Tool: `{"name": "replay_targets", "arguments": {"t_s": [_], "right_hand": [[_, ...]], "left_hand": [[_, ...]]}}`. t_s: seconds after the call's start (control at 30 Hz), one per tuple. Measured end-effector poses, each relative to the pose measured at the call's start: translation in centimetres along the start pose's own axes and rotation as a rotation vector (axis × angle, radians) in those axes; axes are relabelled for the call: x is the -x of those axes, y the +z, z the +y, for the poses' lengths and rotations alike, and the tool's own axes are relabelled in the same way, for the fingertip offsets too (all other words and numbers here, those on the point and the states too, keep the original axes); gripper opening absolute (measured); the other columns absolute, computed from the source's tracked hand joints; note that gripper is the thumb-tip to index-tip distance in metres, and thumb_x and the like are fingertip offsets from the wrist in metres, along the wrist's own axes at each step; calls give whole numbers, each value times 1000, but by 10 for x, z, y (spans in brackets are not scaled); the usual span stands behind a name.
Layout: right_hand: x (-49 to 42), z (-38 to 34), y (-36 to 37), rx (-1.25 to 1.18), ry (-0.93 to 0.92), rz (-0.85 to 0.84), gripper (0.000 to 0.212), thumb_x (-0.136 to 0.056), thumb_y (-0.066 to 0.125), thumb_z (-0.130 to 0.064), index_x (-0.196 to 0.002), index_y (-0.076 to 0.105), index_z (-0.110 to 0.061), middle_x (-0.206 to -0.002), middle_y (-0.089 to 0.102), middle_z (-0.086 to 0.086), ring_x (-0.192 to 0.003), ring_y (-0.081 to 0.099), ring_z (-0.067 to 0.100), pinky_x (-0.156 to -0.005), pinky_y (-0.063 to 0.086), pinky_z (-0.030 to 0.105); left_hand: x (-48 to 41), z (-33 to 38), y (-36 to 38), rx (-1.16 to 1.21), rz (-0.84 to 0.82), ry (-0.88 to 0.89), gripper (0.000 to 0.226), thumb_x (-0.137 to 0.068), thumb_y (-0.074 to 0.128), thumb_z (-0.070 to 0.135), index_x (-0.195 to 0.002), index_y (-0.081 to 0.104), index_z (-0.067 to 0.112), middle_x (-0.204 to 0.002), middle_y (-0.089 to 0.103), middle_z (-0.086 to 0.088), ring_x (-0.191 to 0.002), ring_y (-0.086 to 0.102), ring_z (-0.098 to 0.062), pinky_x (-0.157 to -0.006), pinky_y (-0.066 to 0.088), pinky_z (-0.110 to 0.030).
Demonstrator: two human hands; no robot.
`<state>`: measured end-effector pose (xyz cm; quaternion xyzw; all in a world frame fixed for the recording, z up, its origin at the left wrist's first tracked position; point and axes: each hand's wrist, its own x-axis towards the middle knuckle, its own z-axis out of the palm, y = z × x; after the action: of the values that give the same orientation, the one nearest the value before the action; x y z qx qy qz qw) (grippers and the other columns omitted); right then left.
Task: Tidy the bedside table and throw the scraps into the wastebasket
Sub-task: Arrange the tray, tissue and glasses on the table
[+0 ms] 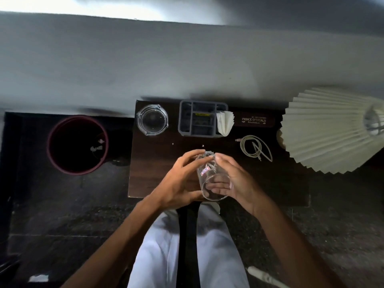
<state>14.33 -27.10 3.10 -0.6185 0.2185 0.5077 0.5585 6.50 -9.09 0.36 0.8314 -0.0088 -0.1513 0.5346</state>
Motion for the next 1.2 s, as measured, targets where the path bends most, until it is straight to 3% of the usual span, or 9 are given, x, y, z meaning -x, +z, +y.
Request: {"name": "replay_targets", "arguments": {"t_s": [0.2, 0.27, 0.37, 0.47, 0.6, 0.73, 0.83, 1.1, 1.2], "right_hand": [[-3, -17, 22, 66, 44, -141, 65, -93, 35, -69, -139, 54, -27, -109, 75, 20, -95, 74, 29, -90, 58, 41], [-4, -21, 31, 135, -2, -168, 77, -86, 29, -77, -136, 56, -26, -110, 76, 16, -98, 74, 29, -90, 57, 40], [-6, -25, 42, 266, -111, -231, 81, -74, 19, -83, -138, 48, -41, -109, 77, 9, -92, 73, 21, -88, 54, 36], [-11, -28, 50, 609, -347, -185, 81, -71, 37, -88, -142, 42, -49, -110, 67, -9, -87, 61, 0, -82, 51, 26], [-21, -40, 58, 815, -587, -129, 91, -67, 83, -56, -147, 39, -45, -134, 49, -22, -118, 51, -8, -91, 49, 19], [-37, -56, 75, 782, -673, -199, 95, -65, 92, -29, -146, 44, -34, -141, 57, -13, -130, 53, 1, -107, 50, 36], [-48, -62, 85, 733, -710, -225, 90, -61, 94, -23, -140, 52, -26, -133, 65, -9, -125, 60, 4, -111, 47, 38], [-89, -77, 119, 742, -815, 44, 87, -58, 96, -24, -134, 57, -13, -124, 71, 0, -115, 66, 9, -103, 53, 28], [-102, -82, 130, 800, -863, 119, 82, -59, 96, -29, -131, 58, -15, -120, 72, 0, -108, 66, 4, -95, 48, 8]], "left_hand": [[6, -9, -44, 13, 47, 44, 82, -72, 90, 27, -144, 53, 12, -148, 54, 0, -140, 47, -12, -109, 48, -43], [8, -15, -54, 84, 97, 32, 80, -72, 91, 25, -141, 55, 9, -142, 58, -4, -134, 53, -11, -103, 54, -35], [14, -23, -66, 223, 213, -65, 77, -70, 90, 35, -136, 58, 12, -132, 64, -5, -124, 61, -6, -99, 51, -18], [23, -32, -77, 337, 249, -153, 75, -72, 86, 40, -137, 59, 12, -133, 66, -4, -125, 63, -17, -105, 52, -35], [27, -39, -92, 299, 227, -156, 76, -74, 84, 41, -139, 58, 13, -133, 67, -1, -125, 64, -17, -109, 49, -45], [23, -40, -110, 181, 168, -119, 73, -74, 82, 45, -137, 60, 15, -135, 66, 1, -126, 62, -12, -108, 50, -44], [19, -44, -124, 149, 155, -108, 68, -75, 81, 47, -135, 60, 24, -133, 67, 4, -125, 62, -8, -109, 49, -39], [5, -64, -138, 225, 411, -199, 60, -82, 83, 17, -135, 59, 4, -129, 69, -8, -122, 66, -15, -102, 54, -28], [-4, -66, -142, 202, 450, -220, 59, -81, 83, 15, -135, 60, 5, -127, 71, -8, -120, 68, -15, -103, 55, -35]]}}
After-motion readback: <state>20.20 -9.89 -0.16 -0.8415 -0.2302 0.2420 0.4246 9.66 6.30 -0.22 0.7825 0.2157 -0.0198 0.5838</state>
